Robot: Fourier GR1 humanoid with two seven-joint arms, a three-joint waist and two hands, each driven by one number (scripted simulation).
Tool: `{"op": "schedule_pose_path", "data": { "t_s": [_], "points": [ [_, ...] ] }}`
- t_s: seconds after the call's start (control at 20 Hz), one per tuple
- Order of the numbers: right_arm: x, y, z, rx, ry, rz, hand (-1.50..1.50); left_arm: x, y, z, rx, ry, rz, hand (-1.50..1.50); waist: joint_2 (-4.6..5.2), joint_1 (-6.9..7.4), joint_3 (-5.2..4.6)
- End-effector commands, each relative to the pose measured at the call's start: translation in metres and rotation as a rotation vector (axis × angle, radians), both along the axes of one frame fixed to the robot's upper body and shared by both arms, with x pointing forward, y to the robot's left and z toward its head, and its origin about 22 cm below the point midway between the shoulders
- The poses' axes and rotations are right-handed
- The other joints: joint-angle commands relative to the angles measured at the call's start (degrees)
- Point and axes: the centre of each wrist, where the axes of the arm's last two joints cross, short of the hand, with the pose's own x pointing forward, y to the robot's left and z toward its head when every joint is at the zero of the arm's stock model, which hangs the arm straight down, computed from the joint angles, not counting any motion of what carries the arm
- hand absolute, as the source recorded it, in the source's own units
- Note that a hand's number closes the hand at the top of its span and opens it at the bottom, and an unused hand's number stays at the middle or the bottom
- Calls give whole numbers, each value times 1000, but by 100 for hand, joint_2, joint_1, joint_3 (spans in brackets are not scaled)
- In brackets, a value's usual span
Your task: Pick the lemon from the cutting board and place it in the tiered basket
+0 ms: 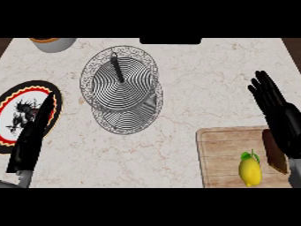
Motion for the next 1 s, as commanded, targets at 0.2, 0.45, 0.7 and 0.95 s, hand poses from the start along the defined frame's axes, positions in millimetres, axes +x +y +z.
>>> {"op": "schedule_pose_path", "data": {
  "t_s": [0.2,0.45,0.7,0.95],
  "points": [
    [-33,61,7,-101,-317,-91,150,2,4,8,-244,34,-6,0,-94,-100,1],
    [-43,-1,-65,-211,-26,-797,-150,-3,1,4,-315,78,-5,0,-78,-378,-8],
    [-83,37,-85,-420,-190,-826,-150,9,12,24,-345,78,-54,0,-62,-126,-4],
    [-106,-24,-85,-766,-56,-809,-150,4,11,10,-357,88,-47,0,-31,-173,-68]
  ]
}}
